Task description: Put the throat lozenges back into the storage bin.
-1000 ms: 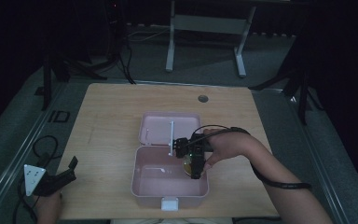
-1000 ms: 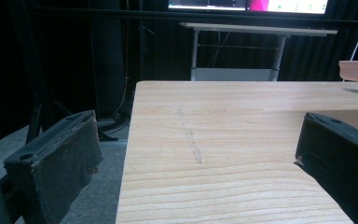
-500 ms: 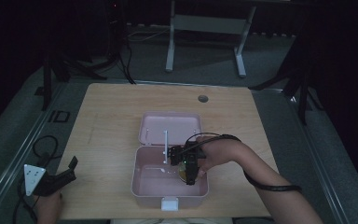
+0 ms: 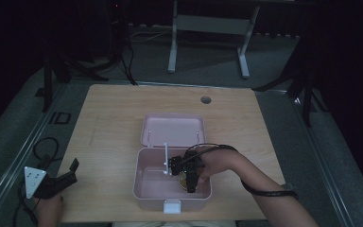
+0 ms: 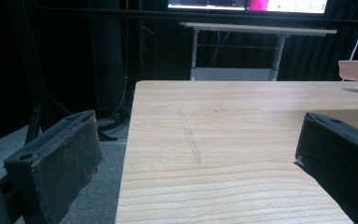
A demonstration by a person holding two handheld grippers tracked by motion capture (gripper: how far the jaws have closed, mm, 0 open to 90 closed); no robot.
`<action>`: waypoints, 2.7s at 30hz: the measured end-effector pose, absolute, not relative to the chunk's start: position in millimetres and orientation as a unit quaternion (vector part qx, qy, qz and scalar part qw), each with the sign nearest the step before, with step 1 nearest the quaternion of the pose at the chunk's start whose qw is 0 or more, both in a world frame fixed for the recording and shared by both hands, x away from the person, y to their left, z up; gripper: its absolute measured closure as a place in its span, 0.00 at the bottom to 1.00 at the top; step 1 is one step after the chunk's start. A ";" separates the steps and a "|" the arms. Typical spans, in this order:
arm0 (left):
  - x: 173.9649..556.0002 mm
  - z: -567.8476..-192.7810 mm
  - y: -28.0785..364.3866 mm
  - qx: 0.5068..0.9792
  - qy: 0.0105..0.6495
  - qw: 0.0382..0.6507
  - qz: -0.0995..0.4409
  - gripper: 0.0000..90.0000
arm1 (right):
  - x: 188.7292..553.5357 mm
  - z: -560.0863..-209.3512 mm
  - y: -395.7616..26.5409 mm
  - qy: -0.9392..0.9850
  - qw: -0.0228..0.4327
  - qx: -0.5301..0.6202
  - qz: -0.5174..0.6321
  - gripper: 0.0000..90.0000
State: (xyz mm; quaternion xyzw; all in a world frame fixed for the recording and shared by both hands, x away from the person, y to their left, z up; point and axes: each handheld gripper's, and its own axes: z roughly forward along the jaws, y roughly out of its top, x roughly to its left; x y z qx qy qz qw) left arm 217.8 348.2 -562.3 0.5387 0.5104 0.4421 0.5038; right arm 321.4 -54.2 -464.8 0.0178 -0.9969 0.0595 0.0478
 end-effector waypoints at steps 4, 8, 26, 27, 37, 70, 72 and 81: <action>217.9 -562.3 348.2 0.539 0.510 0.504 0.442 0.00 | 323.9 -472.8 -53.4 -0.997 0.047 0.006 0.054 0.22; 218.1 -562.1 348.1 0.542 0.509 0.502 0.441 0.00 | 324.7 -481.3 -53.6 -0.997 0.050 0.008 0.061 0.22; 218.0 -562.2 348.1 0.542 0.508 0.503 0.441 0.00 | 324.1 -499.9 -55.0 -0.993 0.074 -0.002 0.092 0.19; 218.0 -562.2 348.1 0.542 0.508 0.503 0.441 0.00 | 323.8 -499.7 -54.9 -0.993 0.075 -0.003 0.091 0.17; 218.1 -562.1 348.0 0.542 0.509 0.502 0.441 0.00 | 325.8 -467.7 -60.6 -0.997 0.064 0.002 0.046 0.14; 218.0 -562.1 347.8 0.542 0.509 0.501 0.443 0.00 | 346.7 -409.3 -201.9 -0.980 -0.027 -0.133 -0.146 0.12; 218.0 -562.1 347.9 0.542 0.509 0.501 0.442 0.00 | 347.9 -419.9 -210.8 -0.976 -0.035 -0.148 -0.156 0.13; 218.1 -562.1 347.6 0.542 0.510 0.500 0.443 0.00 | 356.6 -472.9 -253.0 -0.940 -0.061 -0.233 -0.240 0.12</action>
